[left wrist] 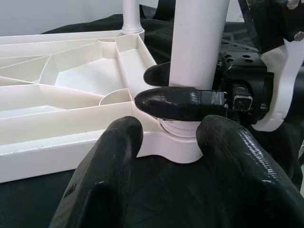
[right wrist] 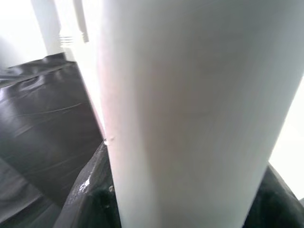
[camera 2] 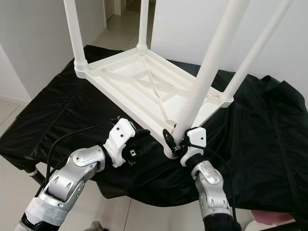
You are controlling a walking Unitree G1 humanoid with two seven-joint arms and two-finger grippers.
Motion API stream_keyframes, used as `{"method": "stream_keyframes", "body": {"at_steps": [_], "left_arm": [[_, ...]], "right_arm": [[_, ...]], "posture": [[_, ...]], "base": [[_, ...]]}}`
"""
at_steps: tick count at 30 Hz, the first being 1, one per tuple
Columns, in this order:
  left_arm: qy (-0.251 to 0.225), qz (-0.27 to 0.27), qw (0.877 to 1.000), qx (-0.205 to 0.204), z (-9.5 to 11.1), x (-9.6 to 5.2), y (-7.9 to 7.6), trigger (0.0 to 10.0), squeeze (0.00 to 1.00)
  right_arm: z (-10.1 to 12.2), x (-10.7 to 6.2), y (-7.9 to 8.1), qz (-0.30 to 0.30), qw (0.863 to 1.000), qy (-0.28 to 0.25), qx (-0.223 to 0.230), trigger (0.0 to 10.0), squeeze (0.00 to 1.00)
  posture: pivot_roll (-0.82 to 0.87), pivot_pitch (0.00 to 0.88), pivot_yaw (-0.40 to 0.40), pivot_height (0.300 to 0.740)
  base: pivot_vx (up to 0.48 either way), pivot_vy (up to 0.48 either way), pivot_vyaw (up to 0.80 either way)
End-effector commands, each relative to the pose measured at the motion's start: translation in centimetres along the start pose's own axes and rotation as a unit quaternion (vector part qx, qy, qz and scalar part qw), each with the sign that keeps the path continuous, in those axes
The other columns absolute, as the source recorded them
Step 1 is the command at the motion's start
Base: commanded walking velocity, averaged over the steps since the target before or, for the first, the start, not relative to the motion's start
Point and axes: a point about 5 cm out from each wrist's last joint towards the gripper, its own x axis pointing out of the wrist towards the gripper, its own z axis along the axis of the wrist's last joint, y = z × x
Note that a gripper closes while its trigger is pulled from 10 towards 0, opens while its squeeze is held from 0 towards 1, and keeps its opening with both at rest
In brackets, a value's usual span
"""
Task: Building children table
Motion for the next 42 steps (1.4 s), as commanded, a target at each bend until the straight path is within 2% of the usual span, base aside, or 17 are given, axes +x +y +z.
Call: {"method": "stream_keyframes", "body": {"at_steps": [1,3,6,8,12,18,23,24,25,26,34,37,39,40,41,42], "left_arm": [[-0.003,-0.01,1.0,0.002,0.2,0.1,-0.3,10.0,0.0],[-0.003,-0.01,1.0,0.002,0.2,0.1,-0.3,10.0,0.0],[-0.003,-0.01,1.0,0.002,0.2,0.1,-0.3,10.0,0.0],[-0.003,-0.01,1.0,0.002,0.2,0.1,-0.3,10.0,0.0],[-0.004,-0.007,1.0,-0.001,0.2,0.0,-0.4,10.0,0.0],[-0.004,-0.007,1.0,-0.003,0.2,0.0,-0.5,10.0,0.0],[-0.004,-0.004,1.0,-0.003,0.2,0.0,-0.4,10.0,0.0],[-0.004,-0.004,1.0,-0.003,0.2,-0.1,-0.4,10.0,0.0],[-0.004,-0.004,1.0,-0.003,0.2,-0.1,-0.4,10.0,0.0],[-0.003,-0.003,1.0,-0.004,0.1,-0.1,-0.4,10.0,0.0],[-0.002,0.003,1.0,-0.005,0.1,-0.3,-0.4,10.0,0.0],[-0.003,0.004,1.0,-0.006,0.2,-0.3,-0.4,10.0,0.0],[-0.003,0.004,1.0,-0.006,0.2,-0.3,-0.4,10.0,0.0],[-0.004,0.005,1.0,-0.006,0.2,-0.2,-0.4,10.0,0.0],[-0.004,0.005,1.0,-0.006,0.2,-0.2,-0.4,10.0,0.0],[-0.002,0.006,1.0,-0.004,0.2,-0.3,-0.3,10.0,0.0]], "right_arm": [[0.4,-0.5,-1.0,-0.056,0.998,-0.008,0.005,10.0,0.0],[0.4,-0.5,-1.0,-0.056,0.998,-0.008,0.005,10.0,0.0],[0.1,-1.0,0.1,-0.147,0.989,0.002,0.001,10.0,0.0],[0.1,-1.0,0.1,-0.147,0.989,0.002,0.001,10.0,0.0],[0.3,-1.1,0.8,-0.193,0.981,0.002,0.014,10.0,0.0],[0.7,-1.1,1.5,-0.177,0.984,-0.001,0.001,10.0,0.0],[1.0,-1.2,1.4,-0.175,0.984,-0.007,0.02,10.0,0.0],[1.1,-1.2,1.4,-0.177,0.984,-0.006,0.022,10.0,0.25],[1.1,-1.2,1.4,-0.177,0.984,-0.006,0.022,10.0,0.25],[1.1,-1.2,1.4,-0.173,0.985,-0.006,0.023,10.0,1.0],[1.4,-1.4,1.4,-0.152,0.988,-0.007,0.021,10.0,1.0],[1.6,-1.7,1.3,-0.117,0.993,-0.01,0.012,10.0,1.0],[1.6,-1.7,1.3,-0.117,0.993,-0.01,0.012,10.0,1.0],[1.7,-1.9,1.1,-0.094,0.996,-0.008,0.005,10.0,0.51],[1.7,-1.9,1.1,-0.094,0.996,-0.008,0.005,10.0,0.51],[2.0,-1.8,0.6,-0.055,0.998,-0.007,0.001,10.0,0.0]], "posture": [[0.02,0.018,-0.073,0.74],[0.02,0.018,-0.073,0.74],[0.02,0.023,-0.076,0.74],[0.02,0.023,-0.076,0.74],[0.02,0.031,-0.078,0.74],[0.02,0.037,-0.081,0.74],[0.03,0.045,-0.085,0.74],[0.03,0.046,-0.085,0.74],[0.03,0.046,-0.085,0.74],[0.03,0.046,-0.085,0.74],[0.04,0.054,-0.091,0.74],[0.03,0.06,-0.092,0.74],[0.03,0.06,-0.092,0.74],[0.03,0.062,-0.09,0.74],[0.03,0.062,-0.09,0.74],[0.03,0.065,-0.085,0.74]], "base": [[0.0,0.0,0.0],[0.0,0.0,0.0],[0.0,0.0,0.0],[0.0,0.0,0.0],[0.0,0.0,0.0],[0.0,0.0,0.0],[0.0,0.0,0.0],[0.0,0.0,0.0],[0.0,0.0,0.0],[0.0,0.0,0.0],[0.0,0.0,0.0],[0.0,0.0,0.0],[0.0,0.0,0.0],[0.0,0.0,0.0],[0.0,0.0,0.0],[0.0,0.0,0.0]]}}
